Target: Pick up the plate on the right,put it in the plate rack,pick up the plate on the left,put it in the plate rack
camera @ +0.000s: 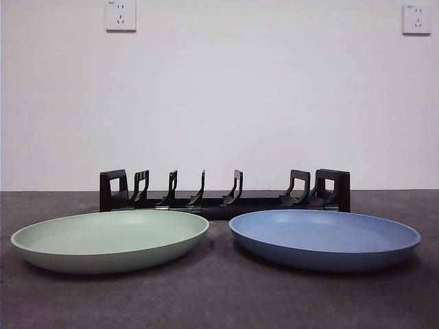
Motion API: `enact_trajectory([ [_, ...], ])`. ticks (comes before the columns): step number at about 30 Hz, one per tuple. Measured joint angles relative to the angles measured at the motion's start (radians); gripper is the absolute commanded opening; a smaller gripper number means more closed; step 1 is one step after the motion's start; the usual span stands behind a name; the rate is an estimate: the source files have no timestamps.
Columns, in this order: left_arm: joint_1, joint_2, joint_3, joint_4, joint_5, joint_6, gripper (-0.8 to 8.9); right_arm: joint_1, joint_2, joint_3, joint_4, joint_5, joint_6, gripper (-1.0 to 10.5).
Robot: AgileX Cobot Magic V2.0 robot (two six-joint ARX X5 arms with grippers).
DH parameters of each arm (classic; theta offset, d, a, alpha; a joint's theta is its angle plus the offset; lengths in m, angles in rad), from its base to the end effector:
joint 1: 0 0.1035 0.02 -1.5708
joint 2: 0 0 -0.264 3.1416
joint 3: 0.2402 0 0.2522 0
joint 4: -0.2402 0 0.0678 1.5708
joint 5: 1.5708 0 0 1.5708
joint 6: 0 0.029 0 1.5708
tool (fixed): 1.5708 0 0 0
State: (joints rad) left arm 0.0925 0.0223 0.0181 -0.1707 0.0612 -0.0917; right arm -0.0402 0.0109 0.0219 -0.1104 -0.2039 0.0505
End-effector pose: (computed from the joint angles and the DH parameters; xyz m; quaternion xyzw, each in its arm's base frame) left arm 0.0963 0.0072 0.1515 -0.0523 0.0863 0.0196 0.9947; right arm 0.0962 0.0020 0.1595 0.0312 0.0514 0.0804 0.9950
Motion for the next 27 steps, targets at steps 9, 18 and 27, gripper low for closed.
enact_trajectory([
  [9,0.000,0.018,0.063,-0.033,0.209,-0.095,-0.07,0.000,0.030,0.059,-0.002,-0.019,0.196,-0.1],
  [18,0.000,0.125,0.285,-0.103,0.406,-0.140,-0.07,0.000,0.192,0.348,-0.198,-0.116,0.205,-0.1],
  [27,0.000,0.310,0.589,-0.426,0.546,-0.054,-0.07,0.000,0.442,0.743,-0.575,-0.171,0.019,-0.1],
])
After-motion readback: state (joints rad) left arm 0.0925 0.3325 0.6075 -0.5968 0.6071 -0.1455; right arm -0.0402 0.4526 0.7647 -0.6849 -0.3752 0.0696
